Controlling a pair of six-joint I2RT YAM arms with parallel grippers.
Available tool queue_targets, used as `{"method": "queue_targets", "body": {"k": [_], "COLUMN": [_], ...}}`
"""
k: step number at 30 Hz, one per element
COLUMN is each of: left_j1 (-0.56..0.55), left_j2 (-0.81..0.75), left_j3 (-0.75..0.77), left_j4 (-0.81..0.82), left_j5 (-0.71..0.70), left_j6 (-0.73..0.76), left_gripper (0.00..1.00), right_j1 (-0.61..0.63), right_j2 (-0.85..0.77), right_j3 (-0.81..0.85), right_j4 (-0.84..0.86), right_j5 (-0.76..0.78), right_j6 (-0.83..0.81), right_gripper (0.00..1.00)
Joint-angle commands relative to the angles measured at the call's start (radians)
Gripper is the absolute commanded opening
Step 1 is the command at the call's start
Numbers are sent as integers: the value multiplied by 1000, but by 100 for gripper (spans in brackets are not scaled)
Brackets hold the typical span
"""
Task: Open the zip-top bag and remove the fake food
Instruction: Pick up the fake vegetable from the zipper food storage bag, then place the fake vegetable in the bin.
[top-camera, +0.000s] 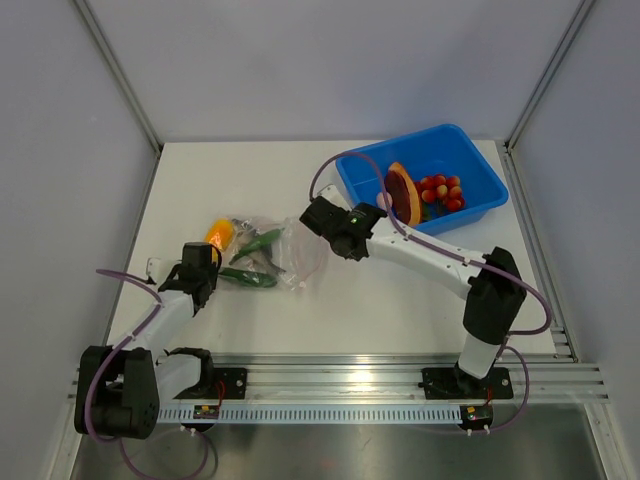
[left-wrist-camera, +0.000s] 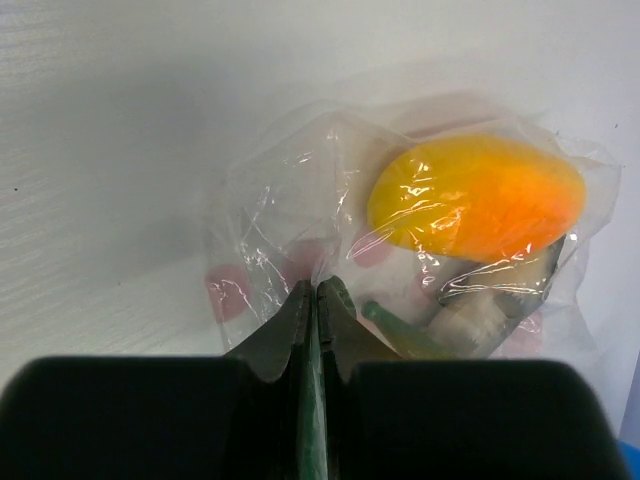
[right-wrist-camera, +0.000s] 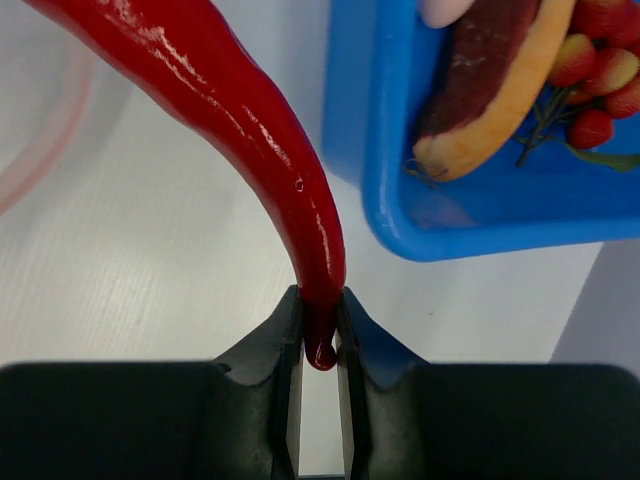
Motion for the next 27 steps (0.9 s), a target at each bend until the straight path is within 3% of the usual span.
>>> {"method": "queue_targets", "body": {"k": [1, 7, 12, 19, 27], "left_j1": [3, 3, 3, 3, 3], "left_j2": [9, 26, 30, 67, 133], "left_j3": [35, 49, 57, 81, 118], "left_j4": [3, -2, -2, 6, -20], "left_j5": [-24, -11, -2, 33, 76], "left_j6": [-2, 22, 30, 91, 95], "left_gripper": [7, 7, 7, 4, 0], "right_j1": [-36, -149, -264, -312, -409], "right_j2": [-86, -198, -252, -157, -40], "right_j3": [-24, -98, -169, -182, -153], "right_j4": [-5, 84, 201, 302, 399], "right_j5": [151, 178, 110, 265, 208], "right_j6": [4, 40, 66, 128, 148], "right_gripper": [0, 0, 0, 0, 0]}}
